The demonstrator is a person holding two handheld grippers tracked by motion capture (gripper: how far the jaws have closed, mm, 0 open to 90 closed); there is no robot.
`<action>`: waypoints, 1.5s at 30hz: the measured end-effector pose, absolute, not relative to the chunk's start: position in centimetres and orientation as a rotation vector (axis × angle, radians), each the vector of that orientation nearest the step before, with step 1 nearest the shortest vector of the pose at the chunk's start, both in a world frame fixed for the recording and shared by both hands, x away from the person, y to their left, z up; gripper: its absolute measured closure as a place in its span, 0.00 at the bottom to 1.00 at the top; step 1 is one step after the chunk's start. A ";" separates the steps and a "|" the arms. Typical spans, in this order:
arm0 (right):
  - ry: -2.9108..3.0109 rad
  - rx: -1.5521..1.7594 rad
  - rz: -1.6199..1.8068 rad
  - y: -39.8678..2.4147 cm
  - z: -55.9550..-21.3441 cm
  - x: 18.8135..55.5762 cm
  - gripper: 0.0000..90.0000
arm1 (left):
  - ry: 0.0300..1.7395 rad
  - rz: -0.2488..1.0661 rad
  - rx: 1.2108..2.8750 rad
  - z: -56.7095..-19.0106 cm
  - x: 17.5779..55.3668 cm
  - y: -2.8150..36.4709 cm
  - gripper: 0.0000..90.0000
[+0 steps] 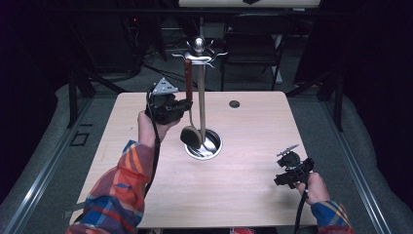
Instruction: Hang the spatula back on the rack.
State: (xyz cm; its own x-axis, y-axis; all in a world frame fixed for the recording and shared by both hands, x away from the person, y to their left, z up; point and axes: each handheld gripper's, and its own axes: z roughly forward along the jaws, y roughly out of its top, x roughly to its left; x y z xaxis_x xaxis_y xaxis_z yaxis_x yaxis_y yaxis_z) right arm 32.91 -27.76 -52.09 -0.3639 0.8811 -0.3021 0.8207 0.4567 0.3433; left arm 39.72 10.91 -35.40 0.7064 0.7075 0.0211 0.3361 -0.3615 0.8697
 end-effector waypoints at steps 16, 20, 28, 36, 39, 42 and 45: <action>2.270 1.427 0.190 -27.8 -52.1 32.9 0.16 | 0.804 0.484 1.999 -35.1 38.9 12.0 0.56; 2.269 1.427 0.189 -27.8 -52.1 32.9 0.16 | 0.811 0.490 2.011 -35.0 38.4 12.7 0.47; 2.271 1.429 0.198 -27.8 -52.0 32.9 0.16 | 0.850 0.521 2.027 -35.2 37.2 14.7 0.30; 2.274 1.428 0.185 -27.9 -52.0 32.9 0.16 | 0.918 0.561 2.040 -36.3 35.6 17.3 0.20; 2.274 1.429 0.182 -27.9 -52.0 32.9 0.16 | 0.941 0.557 2.039 -36.8 35.3 18.1 0.18; 2.275 1.429 0.182 -27.9 -52.0 32.9 0.16 | 0.996 0.546 2.036 -37.8 34.9 19.7 0.17; 2.277 1.429 0.185 -27.9 -52.0 32.9 0.16 | 1.030 0.537 2.038 -38.7 34.3 20.7 0.16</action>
